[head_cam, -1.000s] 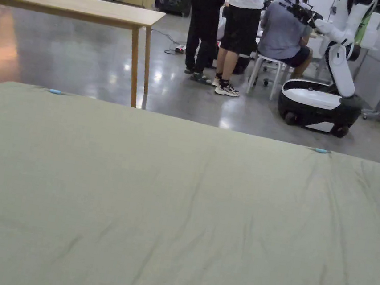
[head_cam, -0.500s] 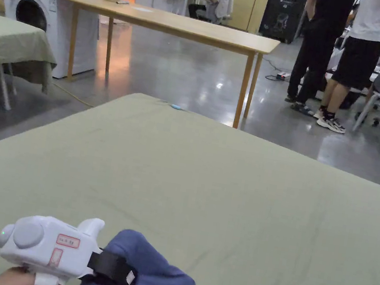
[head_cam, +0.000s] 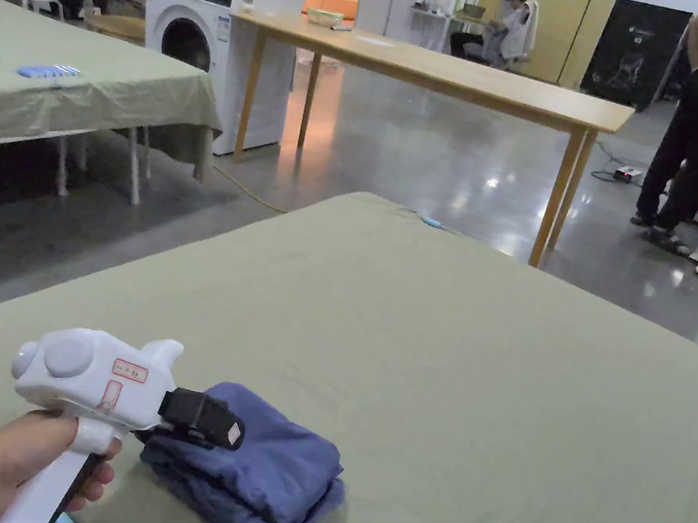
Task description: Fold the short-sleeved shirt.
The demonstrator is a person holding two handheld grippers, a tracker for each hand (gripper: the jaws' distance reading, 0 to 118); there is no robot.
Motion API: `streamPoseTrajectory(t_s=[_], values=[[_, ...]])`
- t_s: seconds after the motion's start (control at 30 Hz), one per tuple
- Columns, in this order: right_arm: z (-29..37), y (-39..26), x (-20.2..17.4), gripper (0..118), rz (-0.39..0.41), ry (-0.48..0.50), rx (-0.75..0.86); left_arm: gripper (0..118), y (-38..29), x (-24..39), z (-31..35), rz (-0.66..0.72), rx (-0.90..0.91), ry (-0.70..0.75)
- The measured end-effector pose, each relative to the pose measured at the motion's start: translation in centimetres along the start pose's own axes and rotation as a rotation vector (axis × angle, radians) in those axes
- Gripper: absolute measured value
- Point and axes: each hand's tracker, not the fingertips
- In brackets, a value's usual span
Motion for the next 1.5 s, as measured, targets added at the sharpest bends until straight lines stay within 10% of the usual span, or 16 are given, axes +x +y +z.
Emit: streamPoseTrajectory(t_s=[0.2,0.27,0.3,0.5,0.97,1.17,1.33,1.5], values=[[1.4,0.0,-0.4,2,0.033,0.008,0.019,91,0.1,4.2,5.6,-0.072,0.204,0.209],[2.5,0.3,-0.2,2,0.037,0.001,0.046,51,-0.7,8.6,6.4,-0.148,0.272,0.249],[3.2,0.6,-0.2,2,0.039,-0.005,0.065,5,-1.3,11.4,6.4,-0.217,0.323,0.276],[7.5,4.5,-0.5,2,0.276,-0.315,0.242,2,-7.3,30.2,2.5,-0.593,0.578,0.390],[16.7,15.6,-1.9,4,0.479,-0.580,0.570,2,-12.2,52.1,-1.7,-0.712,0.729,0.226],[17.0,15.9,-1.4,12,0.427,-0.538,0.561,10,-12.4,53.4,-1.1,-0.723,0.717,0.217],[17.0,15.8,-1.4,70,0.425,-0.533,0.574,52,-12.4,53.8,-0.5,-0.733,0.740,0.207],[17.2,15.7,-1.7,98,0.423,-0.529,0.592,98,-12.5,54.1,0.0,-0.740,0.769,0.192]])
